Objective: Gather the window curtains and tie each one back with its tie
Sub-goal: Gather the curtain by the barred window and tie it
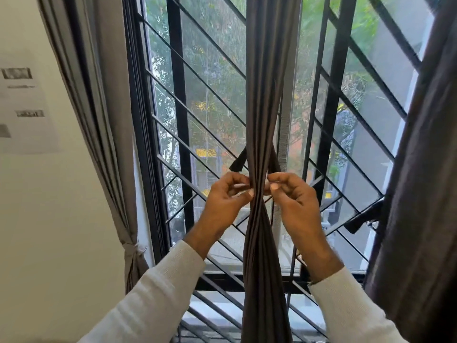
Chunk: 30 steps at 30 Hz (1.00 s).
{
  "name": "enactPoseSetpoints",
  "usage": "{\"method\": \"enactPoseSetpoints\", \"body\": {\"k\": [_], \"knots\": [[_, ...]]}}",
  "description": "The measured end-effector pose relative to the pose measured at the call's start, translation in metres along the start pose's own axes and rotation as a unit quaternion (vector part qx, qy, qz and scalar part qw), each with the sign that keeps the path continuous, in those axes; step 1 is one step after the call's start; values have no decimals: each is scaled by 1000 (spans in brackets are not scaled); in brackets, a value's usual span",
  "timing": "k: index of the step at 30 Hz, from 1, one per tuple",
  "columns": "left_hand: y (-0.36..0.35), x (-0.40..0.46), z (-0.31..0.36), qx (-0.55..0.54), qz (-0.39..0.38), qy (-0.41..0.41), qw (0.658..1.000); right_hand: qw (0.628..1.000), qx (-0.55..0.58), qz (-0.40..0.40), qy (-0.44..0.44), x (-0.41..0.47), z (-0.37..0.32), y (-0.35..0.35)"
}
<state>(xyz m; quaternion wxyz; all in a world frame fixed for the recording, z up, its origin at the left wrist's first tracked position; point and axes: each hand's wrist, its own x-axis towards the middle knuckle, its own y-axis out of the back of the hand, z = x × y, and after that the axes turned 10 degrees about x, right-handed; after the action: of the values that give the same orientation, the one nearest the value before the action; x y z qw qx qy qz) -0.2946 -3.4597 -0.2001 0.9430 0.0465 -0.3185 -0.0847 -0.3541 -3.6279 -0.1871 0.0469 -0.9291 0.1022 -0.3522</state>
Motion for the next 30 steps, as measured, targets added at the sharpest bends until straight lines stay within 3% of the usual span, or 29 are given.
{"method": "enactPoseSetpoints", "body": {"k": [4,6,8,10,12,14,16,21,24,30], "knots": [[-1,-1,-1,-157,-76,88,981,999,-19,-25,8,2,-8,-2],[0,0,-4,-224,-91,125,962,995,-87,-17,52,3,-10,-2],[0,0,-8,-275,-105,139,945,972,-189,39,132,4,-12,-3],[-1,-1,-9,-296,-116,148,937,953,-235,112,157,12,-15,-5],[-2,-1,-7,-299,-119,156,934,965,-223,105,89,28,-21,-5],[-2,-1,-6,-299,-128,155,933,991,-124,44,-29,43,-29,-9],[-2,-2,-3,-297,-130,158,933,996,-19,11,-84,50,-32,-10],[-2,-3,6,-234,-66,160,957,993,-90,60,53,39,-34,-6],[-4,-6,12,-167,-52,135,975,977,-163,40,129,26,-44,-11],[-16,-12,21,-169,-44,121,977,980,-177,-4,86,23,-55,-19]]}}
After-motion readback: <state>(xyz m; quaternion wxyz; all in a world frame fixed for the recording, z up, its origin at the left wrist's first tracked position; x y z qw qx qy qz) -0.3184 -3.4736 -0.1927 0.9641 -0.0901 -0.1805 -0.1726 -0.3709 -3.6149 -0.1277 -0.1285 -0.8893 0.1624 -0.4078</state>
